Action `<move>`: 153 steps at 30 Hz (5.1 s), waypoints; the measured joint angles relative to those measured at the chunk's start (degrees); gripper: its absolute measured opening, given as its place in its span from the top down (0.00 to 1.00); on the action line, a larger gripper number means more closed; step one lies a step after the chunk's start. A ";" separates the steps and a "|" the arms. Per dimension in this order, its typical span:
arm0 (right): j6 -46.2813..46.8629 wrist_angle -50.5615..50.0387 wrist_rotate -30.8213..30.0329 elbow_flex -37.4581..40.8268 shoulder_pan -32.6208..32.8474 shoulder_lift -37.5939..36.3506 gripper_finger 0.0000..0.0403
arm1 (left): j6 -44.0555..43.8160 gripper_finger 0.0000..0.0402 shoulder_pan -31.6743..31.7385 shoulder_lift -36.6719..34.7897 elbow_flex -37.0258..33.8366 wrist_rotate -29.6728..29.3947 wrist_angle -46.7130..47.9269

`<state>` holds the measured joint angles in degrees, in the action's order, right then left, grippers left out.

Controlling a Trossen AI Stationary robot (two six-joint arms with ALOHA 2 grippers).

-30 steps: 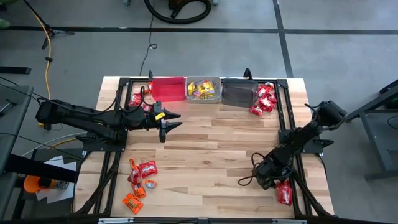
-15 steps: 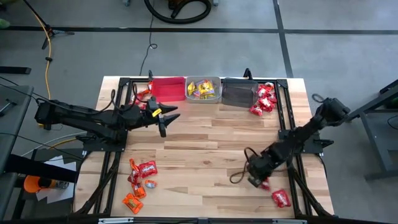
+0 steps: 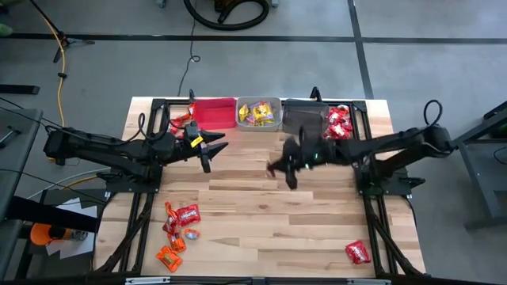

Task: Sort candy
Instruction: Put the red candy into the black bin

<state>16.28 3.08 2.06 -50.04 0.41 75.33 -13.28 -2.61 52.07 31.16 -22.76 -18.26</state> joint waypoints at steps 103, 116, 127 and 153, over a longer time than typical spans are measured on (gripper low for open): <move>-27.93 -70.18 -14.06 -11.96 -47.86 13.66 0.52 | 0.99 0.61 0.00 0.04 0.04 -0.61 2.16; -28.36 -55.82 -24.08 0.89 -46.98 13.66 0.52 | 0.94 0.61 0.00 0.04 0.04 -0.60 2.16; -27.80 -51.86 -28.28 3.34 -47.00 13.64 0.63 | 0.92 0.61 0.00 0.04 0.04 -1.14 2.16; -21.02 -54.53 -13.31 3.30 -48.17 0.81 0.90 | 0.93 0.61 0.00 0.09 0.04 -1.92 3.96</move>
<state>-4.74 -51.45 -11.25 -46.74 -47.76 76.14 -12.35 -2.61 52.16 31.20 -24.69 -14.30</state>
